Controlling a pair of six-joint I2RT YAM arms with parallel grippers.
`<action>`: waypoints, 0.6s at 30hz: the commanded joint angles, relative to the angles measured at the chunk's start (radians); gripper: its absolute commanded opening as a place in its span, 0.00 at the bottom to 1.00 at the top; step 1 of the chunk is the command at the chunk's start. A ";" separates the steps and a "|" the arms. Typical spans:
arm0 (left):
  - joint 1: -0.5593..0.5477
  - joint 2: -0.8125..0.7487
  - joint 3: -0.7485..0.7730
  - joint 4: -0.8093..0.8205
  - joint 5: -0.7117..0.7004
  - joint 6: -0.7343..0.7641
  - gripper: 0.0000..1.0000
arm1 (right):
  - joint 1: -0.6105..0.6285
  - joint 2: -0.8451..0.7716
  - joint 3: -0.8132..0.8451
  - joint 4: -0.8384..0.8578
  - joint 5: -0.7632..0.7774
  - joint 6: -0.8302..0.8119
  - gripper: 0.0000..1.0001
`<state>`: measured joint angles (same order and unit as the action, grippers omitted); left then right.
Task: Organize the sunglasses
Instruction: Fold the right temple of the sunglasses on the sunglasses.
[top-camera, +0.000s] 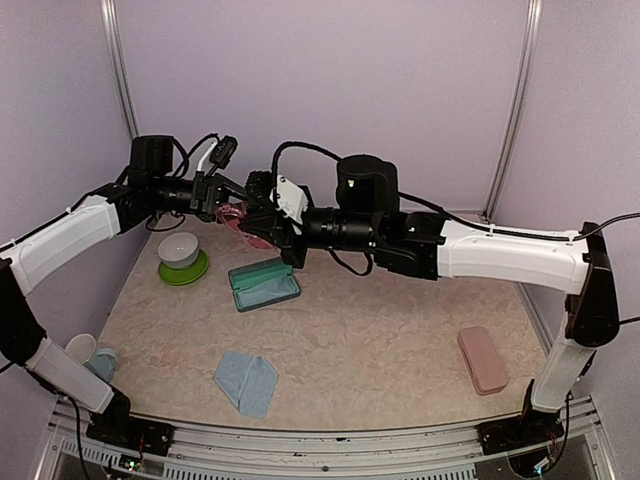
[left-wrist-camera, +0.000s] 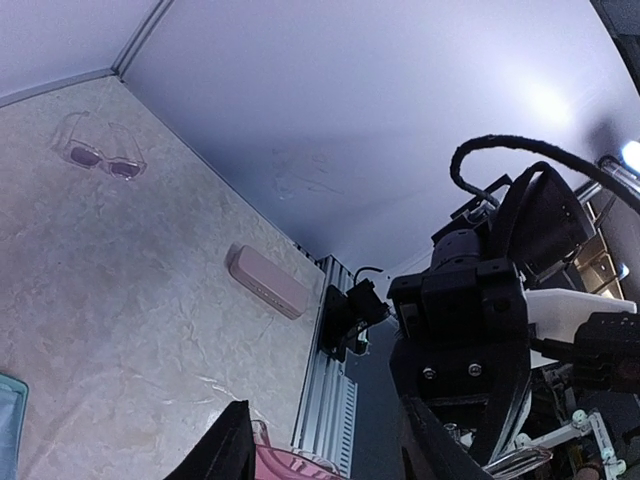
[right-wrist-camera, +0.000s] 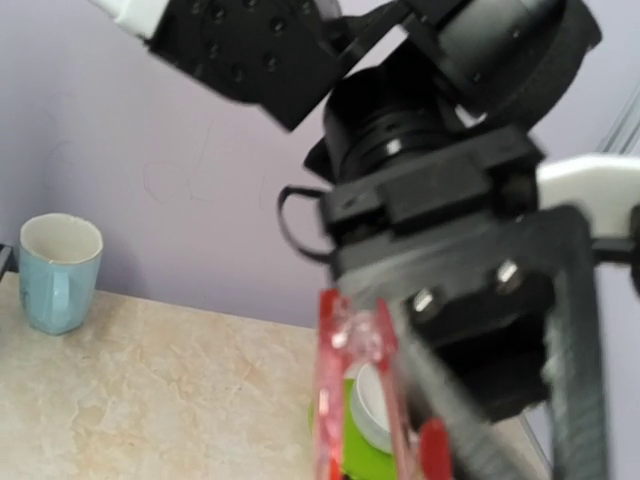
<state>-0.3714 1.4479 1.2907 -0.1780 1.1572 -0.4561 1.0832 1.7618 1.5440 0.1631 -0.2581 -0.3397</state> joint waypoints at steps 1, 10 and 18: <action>0.018 -0.015 0.069 0.047 -0.070 -0.054 0.49 | -0.007 -0.061 -0.031 0.000 -0.059 -0.014 0.00; 0.125 -0.046 0.078 0.023 -0.244 -0.077 0.54 | 0.010 -0.053 -0.073 -0.098 0.039 -0.106 0.00; 0.221 -0.122 -0.015 -0.051 -0.385 -0.048 0.59 | 0.020 0.078 0.015 -0.235 0.251 -0.250 0.00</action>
<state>-0.1776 1.3758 1.3273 -0.1833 0.8577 -0.5232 1.0931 1.7649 1.5036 0.0204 -0.1291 -0.4995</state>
